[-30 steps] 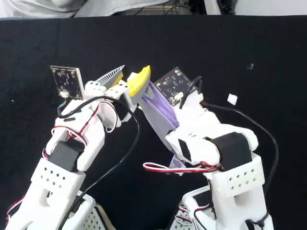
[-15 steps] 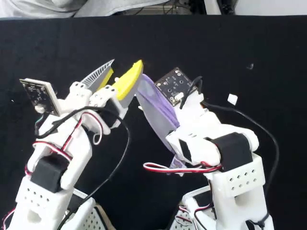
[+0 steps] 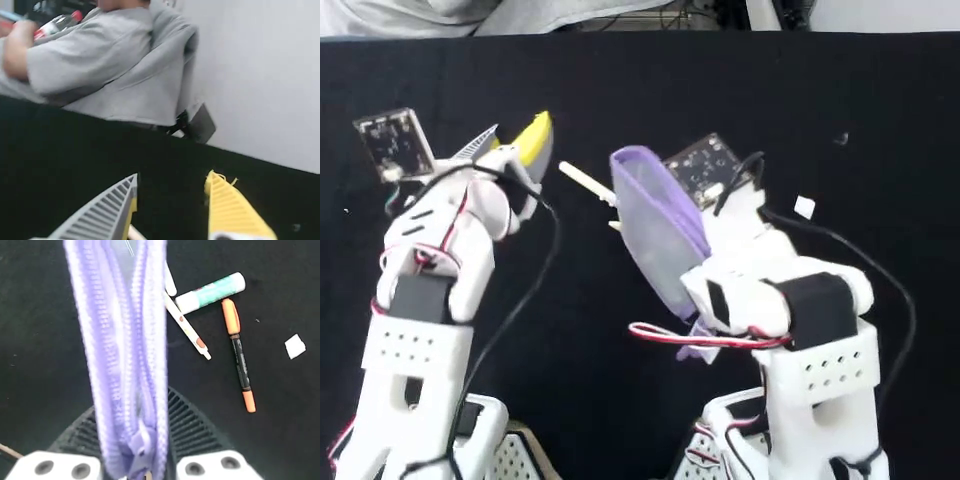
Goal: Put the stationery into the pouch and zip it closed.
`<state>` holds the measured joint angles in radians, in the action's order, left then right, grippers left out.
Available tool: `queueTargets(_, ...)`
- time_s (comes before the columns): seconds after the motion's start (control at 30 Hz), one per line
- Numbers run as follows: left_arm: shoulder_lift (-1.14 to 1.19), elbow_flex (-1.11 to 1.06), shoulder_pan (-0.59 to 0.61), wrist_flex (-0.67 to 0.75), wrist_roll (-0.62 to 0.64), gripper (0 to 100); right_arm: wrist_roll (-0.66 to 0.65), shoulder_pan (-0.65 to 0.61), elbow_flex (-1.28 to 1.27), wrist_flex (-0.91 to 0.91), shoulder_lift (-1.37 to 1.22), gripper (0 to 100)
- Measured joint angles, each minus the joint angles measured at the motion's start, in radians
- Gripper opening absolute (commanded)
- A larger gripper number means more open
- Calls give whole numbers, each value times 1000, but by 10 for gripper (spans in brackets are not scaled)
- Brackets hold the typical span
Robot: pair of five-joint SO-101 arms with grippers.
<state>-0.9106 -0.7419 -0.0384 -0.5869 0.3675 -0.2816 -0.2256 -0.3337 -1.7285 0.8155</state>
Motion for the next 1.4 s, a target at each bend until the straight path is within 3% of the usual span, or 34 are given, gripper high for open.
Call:
queueTargets(0.43,348,0,20,107,0,223,-31,181,238,-6,-6,11)
queueTargets(0.53,436,46,18,89,-54,223,-31,218,276,-6,-6,11)
queueTargets(0.7,612,247,2,-87,-97,220,-54,273,327,-6,-6,11)
queueTargets(0.93,951,683,-71,-422,-315,220,-91,364,348,-8,-5,11)
queueTargets(1.13,1240,1089,-112,-626,-442,220,-103,417,348,-8,-5,11)
queueTargets(1.27,1428,1336,-123,-690,-450,220,-103,419,348,-8,-5,11)
queueTargets(1.4,1622,1545,-133,-741,-284,220,-103,419,321,-8,-5,11)
